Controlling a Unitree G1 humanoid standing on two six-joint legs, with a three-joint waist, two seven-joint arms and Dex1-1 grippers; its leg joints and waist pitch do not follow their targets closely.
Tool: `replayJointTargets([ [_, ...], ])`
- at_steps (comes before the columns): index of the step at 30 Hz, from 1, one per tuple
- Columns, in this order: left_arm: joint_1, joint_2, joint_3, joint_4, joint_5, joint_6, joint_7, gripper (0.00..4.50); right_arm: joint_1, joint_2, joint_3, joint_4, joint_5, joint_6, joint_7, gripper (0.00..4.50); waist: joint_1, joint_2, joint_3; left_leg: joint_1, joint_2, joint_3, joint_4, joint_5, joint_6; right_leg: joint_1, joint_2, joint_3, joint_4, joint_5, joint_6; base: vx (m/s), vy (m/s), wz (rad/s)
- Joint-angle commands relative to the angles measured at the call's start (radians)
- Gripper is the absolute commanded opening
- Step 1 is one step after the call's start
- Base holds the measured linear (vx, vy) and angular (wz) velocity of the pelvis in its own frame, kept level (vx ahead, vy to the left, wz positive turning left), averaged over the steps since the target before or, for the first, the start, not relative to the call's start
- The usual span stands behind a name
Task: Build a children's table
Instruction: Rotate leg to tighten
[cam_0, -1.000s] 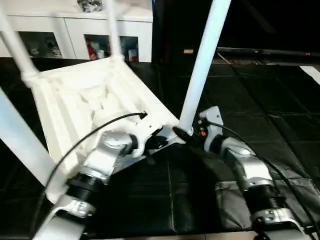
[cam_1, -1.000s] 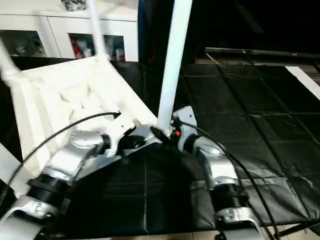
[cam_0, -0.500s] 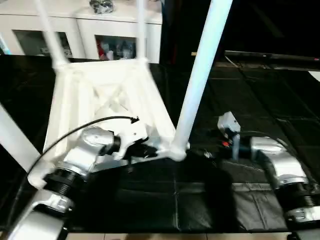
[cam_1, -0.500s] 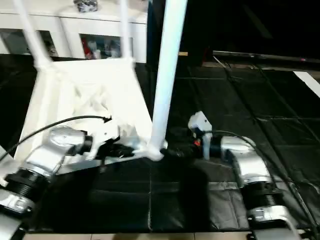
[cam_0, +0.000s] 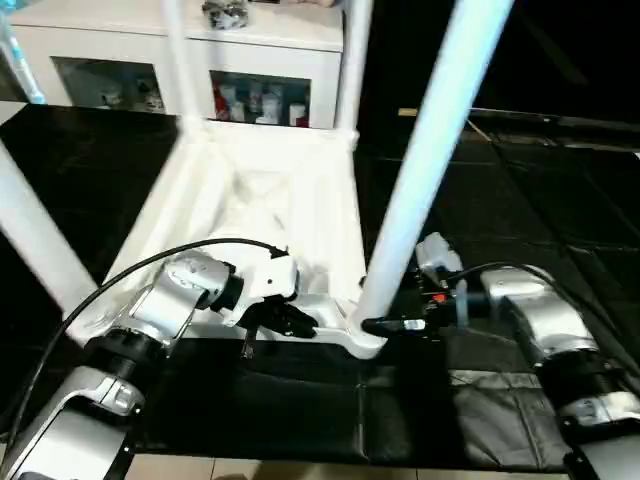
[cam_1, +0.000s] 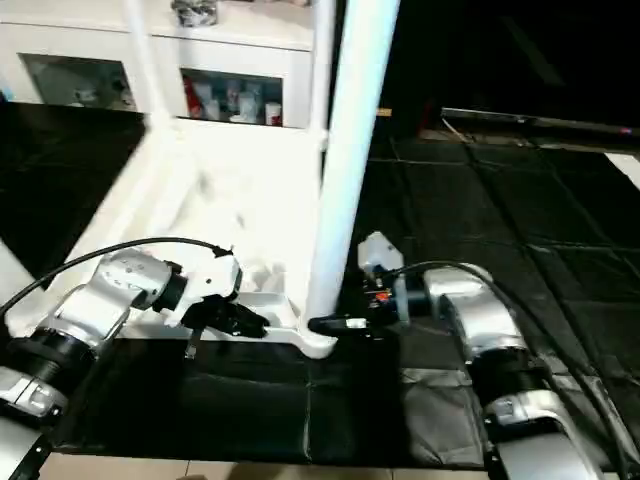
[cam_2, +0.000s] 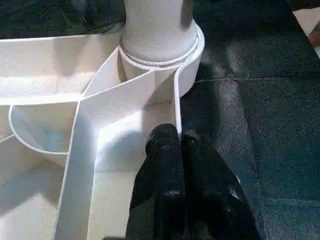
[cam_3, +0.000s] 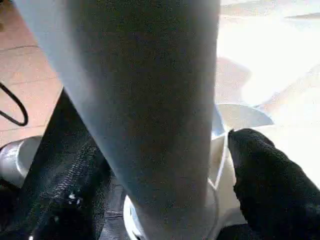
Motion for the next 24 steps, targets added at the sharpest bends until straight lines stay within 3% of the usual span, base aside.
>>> replayJointTargets([
  [1,-0.012,-0.015,-0.042,-0.002,0.012,-0.022,-0.03,0.0,-0.014,-0.007,0.014,0.007,-0.005,-0.011,0.028,3.26,-0.006,0.001,-0.062,0.006,0.016,0.008,-0.068,-0.189,0.036,0.053,-0.048,0.048,-0.054,-0.206,-0.227,0.0,0.0,0.0],
  [12,-0.008,-0.011,-0.04,0.005,0.012,-0.03,-0.029,0.0,-0.03,-0.008,0.028,0.046,-0.002,-0.017,0.079,2.31,-0.005,-0.007,-0.061,0.005,0.017,0.01,-0.067,-0.167,0.045,0.052,-0.049,0.048,-0.052,-0.21,-0.223,0.0,0.0,0.0],
  [21,0.006,-0.031,-0.003,-0.001,0.008,0.047,0.065,0.0,-0.015,0.017,0.017,0.044,0.015,-0.006,0.057,2.12,-0.002,-0.007,-0.059,0.006,0.017,0.01,-0.067,-0.177,0.043,0.051,-0.051,0.048,-0.055,-0.243,-0.215,0.0,0.0,0.0],
  [22,0.016,-0.045,0.016,-0.019,0.004,0.084,0.116,0.0,-0.002,0.029,0.006,0.035,0.009,0.002,-0.005,2.12,0.0,0.001,-0.057,0.007,0.017,0.009,-0.069,-0.195,0.036,0.049,-0.052,0.049,-0.06,-0.271,-0.209,0.0,0.0,0.0],
  [24,0.03,-0.062,0.035,-0.045,0.003,0.119,0.172,0.0,0.016,0.044,-0.006,0.021,0.006,0.002,-0.064,2.11,-0.005,-0.001,-0.053,0.006,0.017,0.006,-0.073,-0.227,0.019,0.049,-0.053,0.049,-0.065,-0.308,-0.195,0.0,0.0,0.0],
])
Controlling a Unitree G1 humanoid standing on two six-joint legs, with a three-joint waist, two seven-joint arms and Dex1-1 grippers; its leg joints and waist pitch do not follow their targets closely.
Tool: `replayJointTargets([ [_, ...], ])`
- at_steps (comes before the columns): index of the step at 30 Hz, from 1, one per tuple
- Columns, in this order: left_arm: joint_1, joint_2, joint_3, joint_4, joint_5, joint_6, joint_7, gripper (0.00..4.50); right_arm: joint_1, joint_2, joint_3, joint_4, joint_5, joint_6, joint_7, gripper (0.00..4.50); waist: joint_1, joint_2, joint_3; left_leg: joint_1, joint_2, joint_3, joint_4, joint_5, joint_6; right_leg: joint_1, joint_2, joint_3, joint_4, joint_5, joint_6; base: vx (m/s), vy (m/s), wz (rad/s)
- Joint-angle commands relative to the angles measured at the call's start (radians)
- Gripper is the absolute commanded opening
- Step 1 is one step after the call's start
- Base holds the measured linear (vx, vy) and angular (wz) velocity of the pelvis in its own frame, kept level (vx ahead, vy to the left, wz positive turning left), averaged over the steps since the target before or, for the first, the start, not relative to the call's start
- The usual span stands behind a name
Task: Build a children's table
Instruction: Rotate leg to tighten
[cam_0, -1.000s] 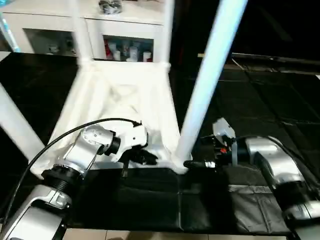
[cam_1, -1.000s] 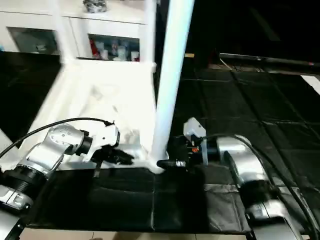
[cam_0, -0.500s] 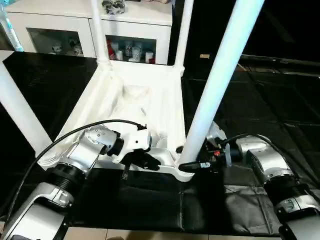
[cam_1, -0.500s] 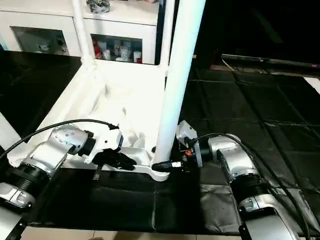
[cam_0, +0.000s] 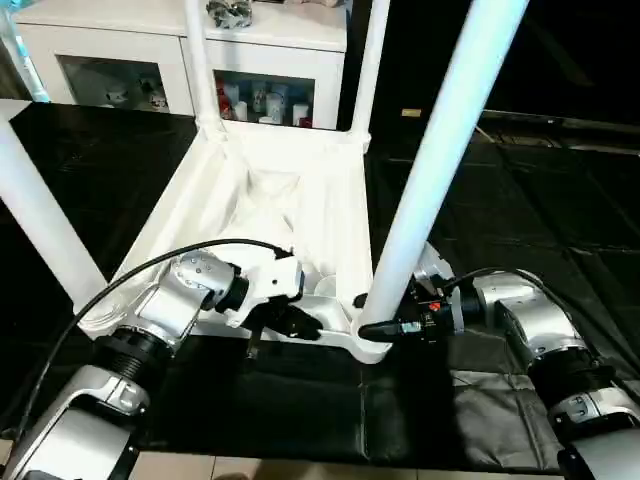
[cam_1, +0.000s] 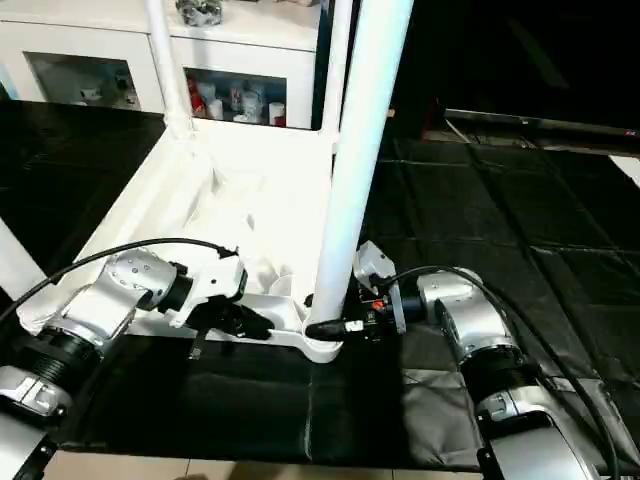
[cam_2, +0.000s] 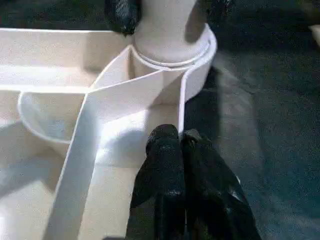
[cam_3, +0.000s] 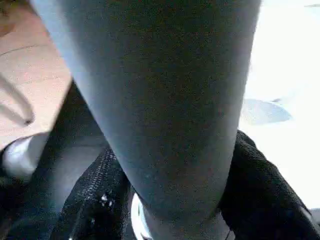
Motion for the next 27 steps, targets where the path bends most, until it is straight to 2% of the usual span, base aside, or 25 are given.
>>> replayJointTargets([
  [1,0.025,-0.058,0.035,-0.056,-0.002,0.104,0.162,0.0,0.035,0.046,-0.013,-0.037,-0.012,0.022,-0.148,2.1,-0.011,-0.001,-0.054,0.007,0.014,0.004,-0.074,-0.249,0.014,0.046,-0.053,0.047,-0.075,-0.354,-0.181,0.0,0.0,0.0],
  [3,0.043,-0.086,0.057,-0.092,-0.007,0.164,0.225,0.0,0.055,0.072,-0.026,-0.057,-0.028,0.042,-0.248,2.08,-0.014,-0.002,-0.052,0.005,0.015,0.002,-0.077,-0.25,0.002,0.047,-0.053,0.048,-0.075,-0.372,-0.169,0.0,0.0,0.0],
  [4,0.051,-0.109,0.07,-0.108,-0.009,0.202,0.267,0.0,0.068,0.092,-0.036,-0.077,-0.031,0.066,-0.305,2.07,-0.028,-0.005,-0.048,0.002,0.009,0.0,-0.079,-0.274,-0.006,0.047,-0.049,0.043,-0.085,-0.456,-0.134,0.0,0.0,0.0],
  [6,0.06,-0.145,0.083,-0.127,-0.009,0.245,0.324,0.0,0.085,0.126,-0.053,-0.107,-0.031,0.107,-0.386,2.05,-0.04,-0.01,-0.049,-0.005,0.004,-0.005,-0.078,-0.277,-0.004,0.05,-0.051,0.038,-0.093,-0.521,-0.099,0.0,0.0,0.0],
  [10,0.019,-0.286,0.132,-0.07,0.01,0.301,0.556,0.0,0.089,0.264,-0.091,-0.138,-0.073,0.196,-0.685,2.02,-0.065,-0.009,-0.05,-0.004,0.001,-0.004,-0.074,-0.274,0.007,0.038,-0.045,0.038,-0.102,-0.52,-0.088,0.0,0.0,0.0],
  [12,-0.005,-0.326,0.147,-0.044,0.02,0.313,0.635,0.0,0.081,0.307,-0.088,-0.137,-0.096,0.204,-0.771,2.02,-0.071,-0.009,-0.049,-0.001,-0.003,-0.005,-0.073,-0.284,0.0,0.036,-0.044,0.033,-0.107,-0.549,-0.075,0.0,0.0,0.0],
  [13,-0.018,-0.337,0.147,-0.029,0.029,0.31,0.663,0.0,0.073,0.332,-0.093,-0.13,-0.103,0.198,-0.82,2.02,-0.069,-0.004,-0.051,0.002,-0.002,-0.007,-0.074,-0.282,0.002,0.035,-0.046,0.034,-0.109,-0.545,-0.072,0.0,0.0,0.0],
  [15,-0.028,-0.348,0.146,-0.02,0.039,0.314,0.69,0.0,0.065,0.362,-0.102,-0.125,-0.11,0.198,-0.884,2.0,-0.072,-0.004,-0.052,-0.005,-0.001,-0.007,-0.077,-0.27,0.008,0.038,-0.045,0.037,-0.105,-0.498,-0.079,0.0,0.0,0.0],
  [19,-0.032,-0.344,0.118,-0.03,0.071,0.33,0.696,0.0,0.043,0.391,-0.122,-0.102,-0.11,0.209,-0.959,2.0,-0.074,-0.002,-0.055,-0.007,0.003,-0.007,-0.08,-0.262,0.013,0.041,-0.043,0.039,-0.095,-0.421,-0.1,0.0,0.0,0.0],
  [20,-0.024,-0.333,0.109,-0.039,0.076,0.339,0.682,0.0,0.04,0.399,-0.139,-0.101,-0.094,0.208,-0.964,2.53,-0.075,-0.003,-0.055,-0.008,0.003,-0.006,-0.08,-0.258,0.013,0.042,-0.043,0.04,-0.093,-0.397,-0.107,0.0,0.0,0.0],
  [21,-0.021,-0.331,0.108,-0.043,0.077,0.344,0.681,0.0,0.041,0.402,-0.143,-0.106,-0.09,0.212,-0.966,2.53,-0.074,-0.002,-0.055,-0.007,0.003,-0.005,-0.079,-0.254,0.015,0.043,-0.045,0.042,-0.091,-0.377,-0.116,0.0,0.0,0.0],
  [22,-0.017,-0.323,0.106,-0.047,0.079,0.347,0.676,0.0,0.045,0.401,-0.148,-0.115,-0.085,0.217,-0.963,2.73,-0.074,-0.002,-0.054,-0.009,0.003,-0.004,-0.08,-0.246,0.019,0.046,-0.044,0.042,-0.089,-0.362,-0.122,0.0,0.0,0.0],
  [23,-0.013,-0.317,0.104,-0.05,0.082,0.348,0.673,0.0,0.049,0.401,-0.152,-0.123,-0.08,0.221,-0.96,2.73,-0.074,-0.006,-0.055,-0.009,0.003,-0.003,-0.08,-0.243,0.021,0.046,-0.044,0.043,-0.089,-0.358,-0.123,0.0,0.0,0.0],
  [24,-0.013,-0.313,0.106,-0.047,0.086,0.349,0.676,0.0,0.053,0.405,-0.158,-0.136,-0.078,0.229,-0.963,2.73,-0.073,-0.004,-0.056,-0.008,0.003,-0.003,-0.079,-0.228,0.023,0.047,-0.045,0.044,-0.086,-0.342,-0.128,0.0,0.0,0.0],
  [25,-0.012,-0.304,0.107,-0.044,0.089,0.348,0.672,0.0,0.059,0.403,-0.164,-0.147,-0.077,0.23,-0.963,2.94,-0.073,-0.006,-0.054,-0.007,0.002,-0.001,-0.079,-0.225,0.025,0.046,-0.044,0.044,-0.088,-0.341,-0.129,0.0,0.0,0.0],
  [27,-0.014,-0.277,0.109,-0.034,0.092,0.338,0.657,0.0,0.076,0.375,-0.156,-0.174,-0.078,0.199,-0.922,3.03,-0.071,-0.004,-0.053,-0.007,0.003,-0.001,-0.08,-0.229,0.025,0.047,-0.045,0.044,-0.089,-0.353,-0.127,0.0,0.0,0.0],
])
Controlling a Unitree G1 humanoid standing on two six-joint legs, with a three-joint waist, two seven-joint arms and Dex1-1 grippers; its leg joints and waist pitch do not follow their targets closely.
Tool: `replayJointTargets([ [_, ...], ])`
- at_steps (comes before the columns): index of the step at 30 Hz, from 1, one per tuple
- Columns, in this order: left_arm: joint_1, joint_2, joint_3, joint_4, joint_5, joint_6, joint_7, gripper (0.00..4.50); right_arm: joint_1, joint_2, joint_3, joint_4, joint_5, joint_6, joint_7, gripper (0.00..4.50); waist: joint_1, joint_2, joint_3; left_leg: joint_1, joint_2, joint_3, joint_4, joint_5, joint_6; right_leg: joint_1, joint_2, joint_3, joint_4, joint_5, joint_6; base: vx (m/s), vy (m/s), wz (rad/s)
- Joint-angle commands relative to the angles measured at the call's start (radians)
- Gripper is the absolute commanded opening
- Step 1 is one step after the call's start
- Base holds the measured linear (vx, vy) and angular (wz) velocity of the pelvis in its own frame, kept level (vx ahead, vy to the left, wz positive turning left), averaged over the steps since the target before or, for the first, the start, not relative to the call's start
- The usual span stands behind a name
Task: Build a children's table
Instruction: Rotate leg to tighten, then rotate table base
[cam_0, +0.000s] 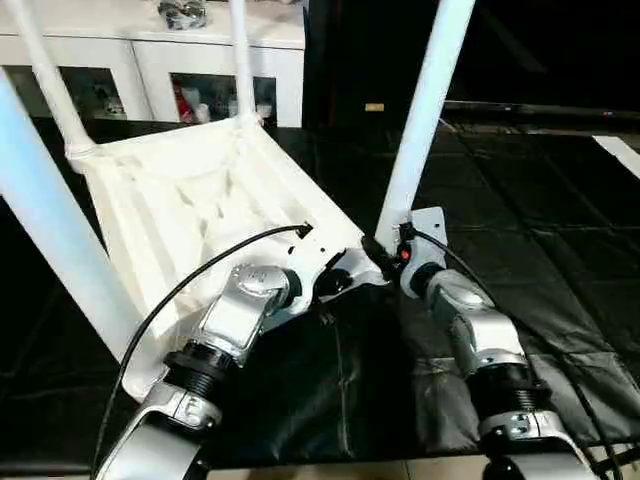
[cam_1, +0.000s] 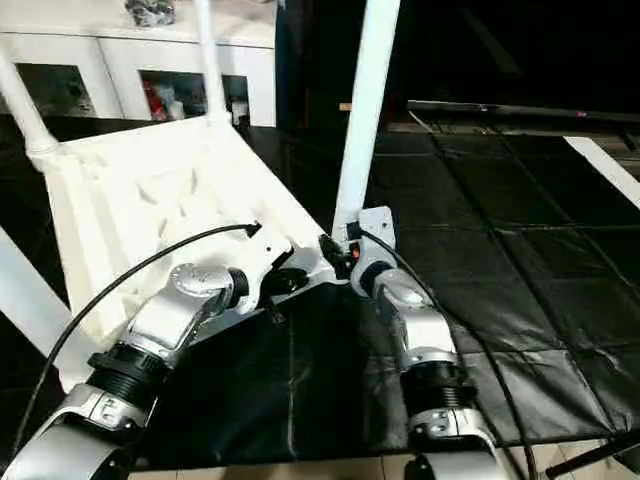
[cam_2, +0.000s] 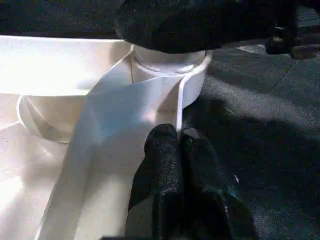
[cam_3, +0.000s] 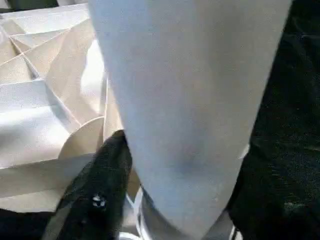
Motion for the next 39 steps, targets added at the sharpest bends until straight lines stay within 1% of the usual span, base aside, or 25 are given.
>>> replayJointTargets([
  [1,-0.023,0.02,0.003,0.023,0.026,-0.013,0.038,0.0,0.038,0.026,0.086,-0.023,0.034,-0.007,0.111,3.25,0.007,-0.002,-0.053,-0.006,0.005,0.004,-0.071,-0.239,0.024,0.046,-0.048,0.045,-0.085,-0.364,-0.127,0.0,0.0,0.0],
  [3,-0.025,0.028,0.001,0.027,0.028,-0.018,0.034,0.0,0.043,0.015,0.09,-0.029,0.031,-0.017,0.115,3.25,0.004,-0.003,-0.052,-0.009,0.003,0.001,-0.073,-0.251,0.023,0.049,-0.047,0.043,-0.088,-0.39,-0.117,0.0,0.0,0.0],
  [5,-0.024,0.065,-0.01,0.033,0.034,-0.058,0.002,0.0,0.063,-0.046,0.085,-0.049,0.047,-0.032,0.18,3.44,0.002,-0.005,-0.052,-0.011,0.004,-0.001,-0.073,-0.253,0.022,0.05,-0.048,0.042,-0.089,-0.409,-0.107,0.0,0.0,0.0],
  [6,-0.022,0.082,-0.017,0.032,0.038,-0.069,-0.014,0.0,0.074,-0.069,0.061,-0.07,0.079,-0.02,0.227,3.55,0.004,-0.005,-0.05,-0.005,0.004,0.002,-0.071,-0.264,0.028,0.044,-0.047,0.044,-0.093,-0.413,-0.106,0.0,0.0,0.0],
  [9,-0.016,0.108,-0.031,0.024,0.044,-0.097,-0.042,0.0,0.097,-0.112,0.034,-0.108,0.127,-0.008,0.31,3.79,0.004,-0.009,-0.051,-0.01,0.006,0.0,-0.073,-0.257,0.039,0.05,-0.047,0.044,-0.091,-0.398,-0.111,0.0,0.0,0.0],
  [10,-0.007,0.133,-0.033,0.011,0.041,-0.115,-0.068,0.0,0.134,-0.17,0.006,-0.17,0.184,0.0,0.41,3.88,0.006,-0.008,-0.051,-0.01,0.006,0.0,-0.072,-0.253,0.042,0.049,-0.047,0.044,-0.09,-0.39,-0.111,0.0,0.0,0.0],
  [11,-0.002,0.147,-0.037,0.003,0.037,-0.141,-0.088,0.0,0.155,-0.202,-0.001,-0.201,0.205,0.007,0.46,4.09,0.013,-0.008,-0.053,-0.003,0.011,0.002,-0.069,-0.247,0.051,0.047,-0.048,0.047,-0.087,-0.357,-0.121,0.0,0.0,0.0],
  [13,0.006,0.159,-0.038,-0.011,0.029,-0.153,-0.109,0.0,0.181,-0.237,-0.006,-0.231,0.219,0.012,0.508,4.21,0.017,-0.01,-0.057,-0.01,0.012,0.003,-0.066,-0.185,0.063,0.054,-0.045,0.048,-0.068,-0.234,-0.162,0.0,0.0,0.0],
  [15,0.015,0.166,-0.036,-0.03,0.013,-0.169,-0.121,0.0,0.201,-0.267,-0.009,-0.249,0.225,0.009,0.541,4.36,0.018,-0.013,-0.058,-0.01,0.01,0.006,-0.062,-0.165,0.069,0.054,-0.046,0.046,-0.065,-0.209,-0.184,0.0,0.0,0.0],
  [16,0.024,0.166,-0.027,-0.05,-0.003,-0.176,-0.123,0.0,0.213,-0.289,-0.011,-0.275,0.247,0.038,0.566,4.44,0.017,-0.017,-0.057,-0.012,0.01,0.007,-0.061,-0.157,0.074,0.054,-0.047,0.047,-0.064,-0.208,-0.191,0.0,0.0,0.0],
  [18,0.032,0.163,-0.018,-0.069,-0.017,-0.165,-0.125,0.0,0.219,-0.301,-0.008,-0.301,0.273,0.065,0.586,4.44,0.02,-0.019,-0.058,-0.013,0.011,0.008,-0.059,-0.142,0.083,0.056,-0.048,0.047,-0.061,-0.197,-0.199,0.0,0.0,0.0],
  [19,0.043,0.16,-0.002,-0.111,-0.042,-0.136,-0.131,0.43,0.22,-0.31,0.0,-0.346,0.315,0.105,0.614,4.5,0.023,-0.018,-0.06,-0.01,0.012,0.008,-0.058,-0.128,0.088,0.056,-0.048,0.047,-0.057,-0.183,-0.208,0.0,0.0,0.0],
  [21,0.046,0.161,0.002,-0.125,-0.051,-0.13,-0.135,0.54,0.219,-0.312,0.002,-0.36,0.329,0.116,0.626,4.5,0.025,-0.018,-0.062,-0.011,0.012,0.009,-0.055,-0.102,0.096,0.054,-0.047,0.049,-0.052,-0.139,-0.218,0.0,0.0,0.0],
  [23,0.066,0.162,0.021,-0.196,-0.099,-0.079,-0.157,0.75,0.207,-0.307,0.012,-0.403,0.396,0.165,0.663,4.5,0.029,-0.016,-0.06,-0.007,0.015,0.01,-0.056,-0.114,0.095,0.052,-0.048,0.049,-0.052,-0.141,-0.228,0.0,0.0,0.0],
  [24,0.084,0.173,0.025,-0.245,-0.119,-0.057,-0.175,0.75,0.197,-0.297,0.018,-0.421,0.424,0.191,0.674,4.5,0.034,-0.004,-0.057,-0.007,0.016,0.009,-0.059,-0.128,0.089,0.051,-0.048,0.049,-0.054,-0.152,-0.234,0.0,0.0,0.0],
  [25,0.097,0.179,0.027,-0.279,-0.13,-0.045,-0.182,0.98,0.189,-0.289,0.023,-0.429,0.438,0.203,0.684,4.5,0.034,-0.004,-0.057,-0.005,0.016,0.01,-0.059,-0.137,0.082,0.051,-0.048,0.049,-0.054,-0.156,-0.233,0.0,0.0,0.0],
  [26,0.107,0.183,0.028,-0.302,-0.135,-0.04,-0.186,0.98,0.184,-0.282,0.028,-0.431,0.445,0.209,0.69,4.5,0.031,-0.008,-0.055,-0.01,0.016,0.008,-0.062,-0.149,0.074,0.053,-0.047,0.047,-0.054,-0.171,-0.229,0.0,0.0,0.0],
  [27,0.127,0.186,0.038,-0.353,-0.156,-0.003,-0.187,0.99,0.167,-0.261,0.029,-0.424,0.453,0.219,0.678,4.5,0.032,-0.004,-0.052,-0.004,0.016,0.01,-0.063,-0.177,0.062,0.046,-0.047,0.047,-0.062,-0.221,-0.216,0.0,0.0,0.0],
  [31,0.192,0.202,0.047,-0.484,-0.192,0.069,-0.19,1.4,0.123,-0.2,0.017,-0.403,0.485,0.236,0.635,4.5,0.034,-0.001,-0.052,-0.001,0.017,0.006,-0.069,-0.203,0.024,0.046,-0.049,0.048,-0.063,-0.273,-0.194,0.0,0.0,0.0],
  [34,0.244,0.201,0.058,-0.568,-0.239,0.121,-0.194,1.62,0.102,-0.168,0.013,-0.388,0.486,0.23,0.603,4.5,0.033,0.0,-0.052,-0.001,0.015,0.006,-0.069,-0.205,0.007,0.044,-0.045,0.049,-0.064,-0.27,-0.182,0.0,0.0,0.0],
  [35,0.289,0.2,0.064,-0.631,-0.279,0.148,-0.197,1.87,0.088,-0.154,0.014,-0.377,0.484,0.225,0.583,4.5,0.035,0.0,-0.052,0.001,0.014,0.007,-0.069,-0.206,0.007,0.042,-0.043,0.049,-0.065,-0.27,-0.182,0.0,0.0,0.0],
  [36,0.331,0.192,0.074,-0.672,-0.305,0.165,-0.186,1.87,0.071,-0.139,0.012,-0.35,0.462,0.2,0.552,4.5,0.033,-0.001,-0.051,-0.004,0.015,0.006,-0.072,-0.202,0.003,0.045,-0.045,0.049,-0.062,-0.261,-0.185,0.0,0.0,0.0],
  [37,0.359,0.188,0.081,-0.704,-0.324,0.183,-0.176,1.91,0.06,-0.13,0.011,-0.334,0.45,0.186,0.53,4.5,0.032,0.001,-0.051,-0.003,0.017,0.006,-0.072,-0.21,-0.005,0.043,-0.045,0.048,-0.061,-0.266,-0.188,0.0,0.0,0.0],
  [38,0.417,0.188,0.09,-0.741,-0.33,0.191,-0.156,1.91,0.031,-0.112,0.003,-0.285,0.415,0.147,0.472,4.5,0.03,-0.002,-0.05,-0.003,0.014,0.007,-0.071,-0.209,-0.004,0.043,-0.042,0.048,-0.064,-0.271,-0.183,0.0,0.0,0.0],
  [39,0.439,0.19,0.093,-0.752,-0.329,0.191,-0.149,2.0,0.02,-0.106,-0.002,-0.264,0.404,0.134,0.449,4.5,0.026,0.001,-0.049,-0.005,0.015,0.007,-0.073,-0.21,-0.009,0.042,-0.043,0.049,-0.063,-0.27,-0.182,0.0,0.0,0.0],
])
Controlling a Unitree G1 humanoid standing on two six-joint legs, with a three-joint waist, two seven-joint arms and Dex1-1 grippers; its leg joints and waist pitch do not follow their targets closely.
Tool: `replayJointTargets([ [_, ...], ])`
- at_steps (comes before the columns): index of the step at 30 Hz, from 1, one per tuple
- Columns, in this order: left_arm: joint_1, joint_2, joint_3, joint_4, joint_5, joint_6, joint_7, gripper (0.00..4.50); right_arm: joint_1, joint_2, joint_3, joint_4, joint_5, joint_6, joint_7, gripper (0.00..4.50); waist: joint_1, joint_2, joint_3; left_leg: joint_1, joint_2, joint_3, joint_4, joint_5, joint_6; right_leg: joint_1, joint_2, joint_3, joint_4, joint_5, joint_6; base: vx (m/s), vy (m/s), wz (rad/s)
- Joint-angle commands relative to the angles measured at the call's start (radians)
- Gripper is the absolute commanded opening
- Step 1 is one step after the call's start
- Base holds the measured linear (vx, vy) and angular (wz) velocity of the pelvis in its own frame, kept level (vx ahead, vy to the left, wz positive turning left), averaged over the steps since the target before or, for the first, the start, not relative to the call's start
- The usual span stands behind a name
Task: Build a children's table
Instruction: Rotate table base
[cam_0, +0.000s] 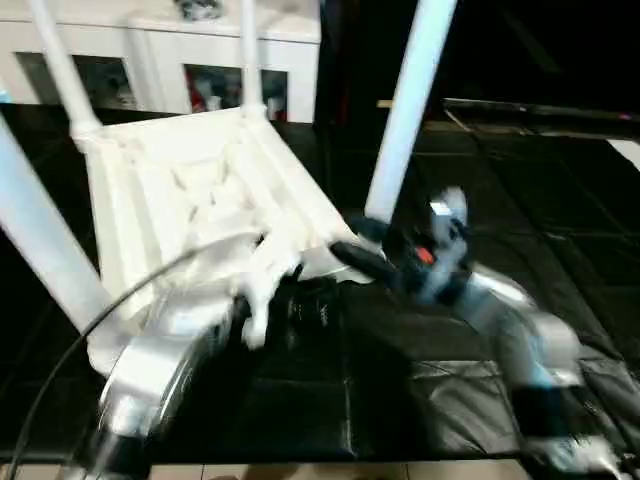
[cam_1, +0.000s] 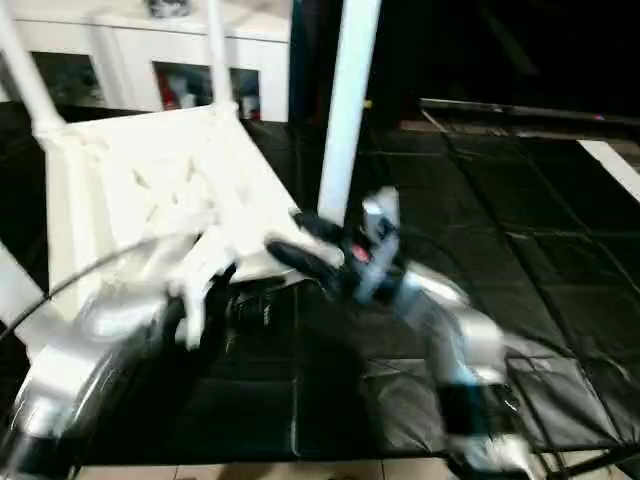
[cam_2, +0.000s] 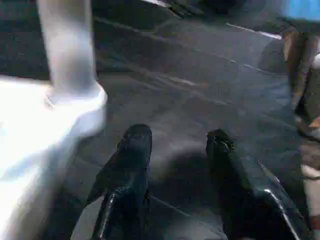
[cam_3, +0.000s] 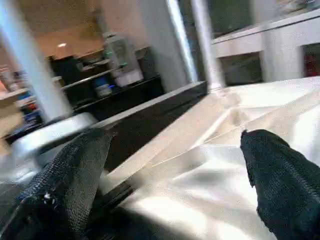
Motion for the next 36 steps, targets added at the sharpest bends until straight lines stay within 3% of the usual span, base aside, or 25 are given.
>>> replayJointTargets([
  [1,0.044,0.009,0.013,-0.041,-0.008,0.011,0.022,2.15,-0.026,0.005,-0.033,0.058,-0.039,-0.044,-0.074,4.5,-0.001,0.005,-0.057,-0.003,0.011,0.005,-0.072,-0.213,-0.006,0.052,-0.042,0.048,-0.067,-0.287,-0.167,0.0,0.0,0.0],
  [2,0.078,0.023,0.018,-0.055,-0.007,0.015,0.021,2.27,-0.042,0.011,-0.041,0.087,-0.052,-0.061,-0.105,4.5,0.001,0.004,-0.057,0.001,0.009,0.007,-0.07,-0.214,-0.002,0.05,-0.041,0.049,-0.071,-0.298,-0.155,0.0,0.0,0.0],
  [3,0.098,0.034,0.022,-0.065,-0.007,0.021,0.017,2.32,-0.051,0.014,-0.045,0.102,-0.059,-0.069,-0.123,4.5,-0.002,-0.001,-0.056,-0.002,0.009,0.007,-0.072,-0.211,0.001,0.05,-0.038,0.049,-0.07,-0.303,-0.146,0.0,0.0,0.0],
  [4,0.127,0.048,0.037,-0.087,-0.022,0.043,0.01,2.32,-0.064,0.021,-0.054,0.123,-0.062,-0.079,-0.145,4.5,0.001,0.006,-0.055,0.004,0.008,0.007,-0.073,-0.221,-0.001,0.047,-0.037,0.05,-0.071,-0.318,-0.137,0.0,0.0,0.0],
  [6,0.171,0.074,0.061,-0.124,-0.049,0.081,-0.006,2.46,-0.09,0.027,-0.066,0.167,-0.073,-0.097,-0.191,4.5,-0.001,0.007,-0.052,0.002,0.01,0.005,-0.075,-0.231,-0.007,0.048,-0.038,0.05,-0.069,-0.32,-0.14,0.0,0.0,0.0],
  [11,0.296,0.202,0.124,-0.18,-0.099,0.125,-0.081,2.8,-0.176,0.024,-0.087,0.345,-0.143,-0.199,-0.335,4.5,-0.007,0.008,-0.049,0.014,0.006,0.007,-0.074,-0.285,-0.02,0.035,-0.034,0.05,-0.076,-0.392,-0.115,0.0,0.0,0.0],
  [15,0.394,0.309,0.197,-0.206,-0.129,0.139,-0.149,3.14,-0.222,0.022,-0.113,0.427,-0.143,-0.243,-0.366,4.5,-0.009,0.001,-0.047,0.009,0.005,0.004,-0.076,-0.302,-0.018,0.037,-0.032,0.049,-0.07,-0.389,-0.109,0.0,0.0,0.0],
  [17,0.457,0.377,0.278,-0.208,-0.148,0.146,-0.201,3.25,-0.236,0.01,-0.118,0.457,-0.153,-0.256,-0.363,4.5,-0.013,0.004,-0.046,0.008,0.005,0.003,-0.077,-0.31,-0.018,0.036,-0.03,0.05,-0.07,-0.385,-0.106,0.0,0.0,0.0],
  [18,0.458,0.378,0.279,-0.208,-0.148,0.146,-0.202,3.49,-0.236,0.01,-0.118,0.457,-0.153,-0.257,-0.363,4.5,-0.012,0.001,-0.046,0.015,0.006,0.005,-0.076,-0.318,-0.018,0.031,-0.028,0.051,-0.071,-0.379,-0.106,0.0,0.0,0.0],
  [19,0.492,0.425,0.344,-0.191,-0.149,0.139,-0.236,3.49,-0.24,-0.001,-0.122,0.472,-0.15,-0.256,-0.355,4.5,-0.009,0.0,-0.046,0.018,0.006,0.005,-0.075,-0.318,-0.019,0.029,-0.026,0.053,-0.069,-0.361,-0.113,0.0,0.0,0.0],
  [20,0.492,0.425,0.344,-0.191,-0.149,0.139,-0.236,3.55,-0.24,-0.001,-0.122,0.472,-0.15,-0.256,-0.355,4.5,-0.01,0.001,-0.046,0.015,0.006,0.005,-0.077,-0.321,-0.02,0.031,-0.025,0.053,-0.067,-0.357,-0.116,0.0,0.0,0.0],
  [21,0.504,0.463,0.417,-0.167,-0.159,0.142,-0.261,3.62,-0.241,-0.017,-0.124,0.485,-0.148,-0.248,-0.351,4.5,-0.011,-0.001,-0.046,0.013,0.005,0.004,-0.078,-0.323,-0.02,0.033,-0.025,0.054,-0.067,-0.359,-0.115,0.0,0.0,0.0],
  [23,0.495,0.494,0.484,-0.138,-0.176,0.136,-0.277,3.74,-0.24,-0.035,-0.124,0.504,-0.153,-0.251,-0.342,4.5,-0.01,0.0,-0.046,0.015,0.004,0.004,-0.077,-0.331,-0.022,0.032,-0.024,0.057,-0.066,-0.362,-0.115,0.0,0.0,0.0],
  [25,0.467,0.513,0.534,-0.112,-0.199,0.142,-0.291,3.89,-0.228,-0.047,-0.119,0.499,-0.154,-0.247,-0.321,4.5,-0.003,0.0,-0.044,0.026,0.003,0.007,-0.075,-0.347,-0.028,0.022,-0.019,0.065,-0.068,-0.359,-0.122,0.0,0.0,0.0],
  [26,0.418,0.536,0.579,-0.085,-0.237,0.155,-0.289,3.89,-0.201,-0.064,-0.094,0.475,-0.161,-0.238,-0.279,4.5,-0.002,0.002,-0.044,0.028,0.003,0.008,-0.074,-0.349,-0.029,0.021,-0.018,0.068,-0.068,-0.35,-0.127,0.0,0.0,0.0],
  [28,0.368,0.55,0.602,-0.054,-0.256,0.147,-0.284,4.03,-0.165,-0.079,-0.062,0.425,-0.161,-0.214,-0.221,4.5,0.003,0.003,-0.045,0.019,0.002,0.004,-0.078,-0.329,-0.029,0.032,-0.017,0.069,-0.061,-0.311,-0.141,0.0,0.0,0.0],
  [31,0.286,0.549,0.605,-0.004,-0.28,0.115,-0.261,4.27,-0.101,-0.091,-0.012,0.339,-0.164,-0.196,-0.153,4.5,0.004,-0.003,-0.046,0.014,0.002,-0.001,-0.079,-0.327,-0.028,0.042,-0.022,0.068,-0.061,-0.323,-0.136,0.0,0.0,0.0],
  [35,0.116,0.466,0.535,0.022,-0.313,0.081,-0.237,4.46,0.027,-0.11,0.097,0.219,-0.218,-0.182,-0.125,4.5,0.001,-0.001,-0.05,0.011,0.004,-0.002,-0.079,-0.29,-0.035,0.047,-0.026,0.068,-0.054,-0.277,-0.16,0.0,0.0,0.0],
  [36,0.103,0.458,0.528,0.025,-0.316,0.08,-0.238,4.46,0.035,-0.109,0.104,0.216,-0.225,-0.184,-0.131,4.5,0.003,-0.002,-0.052,0.016,0.004,0.001,-0.075,-0.288,-0.041,0.044,-0.028,0.069,-0.056,-0.276,-0.163,0.0,0.0,0.0],
])
